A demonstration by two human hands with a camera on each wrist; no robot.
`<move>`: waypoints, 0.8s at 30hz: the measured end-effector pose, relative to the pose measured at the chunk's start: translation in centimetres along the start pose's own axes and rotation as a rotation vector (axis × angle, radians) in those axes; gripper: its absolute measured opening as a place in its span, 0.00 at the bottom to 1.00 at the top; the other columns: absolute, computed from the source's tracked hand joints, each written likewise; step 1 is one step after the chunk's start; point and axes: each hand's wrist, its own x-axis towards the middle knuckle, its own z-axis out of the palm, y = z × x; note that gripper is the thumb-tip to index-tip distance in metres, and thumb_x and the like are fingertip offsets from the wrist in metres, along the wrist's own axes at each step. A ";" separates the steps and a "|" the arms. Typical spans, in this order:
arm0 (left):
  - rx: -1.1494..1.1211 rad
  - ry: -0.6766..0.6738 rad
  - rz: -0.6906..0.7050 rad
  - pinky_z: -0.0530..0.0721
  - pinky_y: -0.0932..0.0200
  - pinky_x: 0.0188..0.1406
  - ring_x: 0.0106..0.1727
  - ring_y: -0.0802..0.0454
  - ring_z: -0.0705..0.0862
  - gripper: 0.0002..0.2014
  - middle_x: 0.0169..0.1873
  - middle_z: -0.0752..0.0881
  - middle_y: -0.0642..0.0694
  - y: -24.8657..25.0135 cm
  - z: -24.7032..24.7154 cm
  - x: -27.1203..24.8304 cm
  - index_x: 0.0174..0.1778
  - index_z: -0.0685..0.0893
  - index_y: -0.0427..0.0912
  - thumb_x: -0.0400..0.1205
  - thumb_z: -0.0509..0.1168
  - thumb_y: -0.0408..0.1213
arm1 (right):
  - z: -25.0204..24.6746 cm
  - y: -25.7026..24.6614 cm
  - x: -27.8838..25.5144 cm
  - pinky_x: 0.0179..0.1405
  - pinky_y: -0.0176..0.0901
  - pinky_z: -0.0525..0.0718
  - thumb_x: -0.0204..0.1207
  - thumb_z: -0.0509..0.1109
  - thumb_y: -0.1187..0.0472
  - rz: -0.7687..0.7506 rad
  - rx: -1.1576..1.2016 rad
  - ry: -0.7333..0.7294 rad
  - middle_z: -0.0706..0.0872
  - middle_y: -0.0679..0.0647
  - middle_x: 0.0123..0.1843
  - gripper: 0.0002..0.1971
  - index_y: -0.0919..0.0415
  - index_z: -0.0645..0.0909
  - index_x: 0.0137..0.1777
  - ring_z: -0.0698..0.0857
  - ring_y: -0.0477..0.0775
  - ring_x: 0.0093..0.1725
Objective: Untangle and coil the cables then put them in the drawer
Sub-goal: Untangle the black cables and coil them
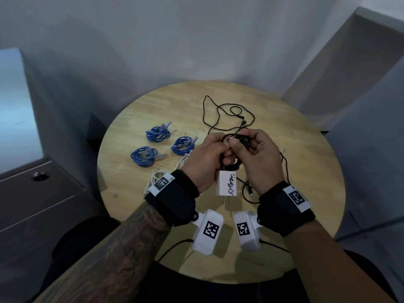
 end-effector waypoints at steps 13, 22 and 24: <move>0.451 -0.059 0.101 0.67 0.65 0.27 0.27 0.58 0.67 0.04 0.27 0.70 0.49 -0.1 -1.4 -0.1 0.51 0.70 0.40 0.90 0.53 0.29 | -2.0 -0.8 0.5 0.47 0.37 0.82 0.79 0.73 0.68 -0.015 -0.071 -0.258 0.85 0.54 0.44 0.04 0.59 0.86 0.46 0.83 0.48 0.46; 0.594 -0.028 0.135 0.68 0.61 0.28 0.25 0.59 0.69 0.07 0.25 0.74 0.56 -1.3 -1.4 0.3 0.61 0.76 0.43 0.88 0.57 0.34 | -2.3 -0.6 0.9 0.45 0.36 0.82 0.82 0.70 0.59 -0.022 -0.252 -0.168 0.90 0.52 0.42 0.07 0.58 0.88 0.44 0.85 0.47 0.42; 0.453 -0.073 0.048 0.66 0.64 0.30 0.27 0.58 0.67 0.14 0.27 0.70 0.52 -1.3 -1.0 0.3 0.65 0.77 0.35 0.90 0.53 0.37 | -2.3 -0.9 1.1 0.44 0.31 0.79 0.84 0.68 0.60 -0.031 -0.184 -0.082 0.88 0.42 0.38 0.09 0.61 0.87 0.45 0.83 0.40 0.40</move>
